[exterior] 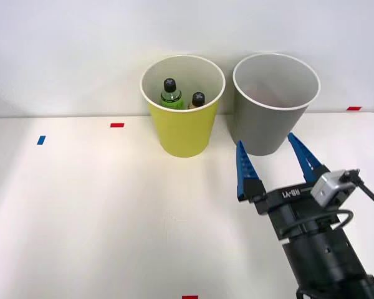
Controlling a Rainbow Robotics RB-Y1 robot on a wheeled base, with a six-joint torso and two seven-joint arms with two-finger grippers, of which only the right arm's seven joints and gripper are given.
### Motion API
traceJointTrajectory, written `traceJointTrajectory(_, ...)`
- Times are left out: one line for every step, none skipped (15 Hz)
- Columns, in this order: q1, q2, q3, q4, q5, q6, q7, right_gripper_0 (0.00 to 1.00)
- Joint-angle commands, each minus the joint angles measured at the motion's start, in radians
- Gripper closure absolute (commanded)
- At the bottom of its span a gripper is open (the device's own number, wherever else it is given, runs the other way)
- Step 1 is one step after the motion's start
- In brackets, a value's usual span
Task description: Put cans in the gray bin, plastic bottles in the light green bin
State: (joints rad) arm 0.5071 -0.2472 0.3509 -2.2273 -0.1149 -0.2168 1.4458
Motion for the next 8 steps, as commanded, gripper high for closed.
traceJointTrajectory(0.111, -0.024, -0.023, 0.000, -0.005, -0.012, -0.001, 0.00)
traceJointTrajectory(0.139, -0.024, -0.027, 0.000, -0.005, -0.012, -0.001, 0.00)
traceJointTrajectory(0.169, -0.029, -0.032, 0.002, -0.008, -0.010, -0.002, 0.00)
traceJointTrajectory(0.192, -0.038, -0.041, 0.002, -0.011, -0.010, -0.001, 0.00)
traceJointTrajectory(0.211, -0.046, -0.047, 0.002, -0.014, 0.010, -0.001, 0.00)
traceJointTrajectory(0.223, -0.046, -0.055, 0.002, -0.014, 0.040, -0.001, 0.00)
traceJointTrajectory(0.235, -0.046, -0.067, 0.002, -0.012, 0.059, 0.005, 0.00)
traceJointTrajectory(0.251, -0.044, -0.076, 0.002, -0.012, 0.063, 0.007, 0.00)
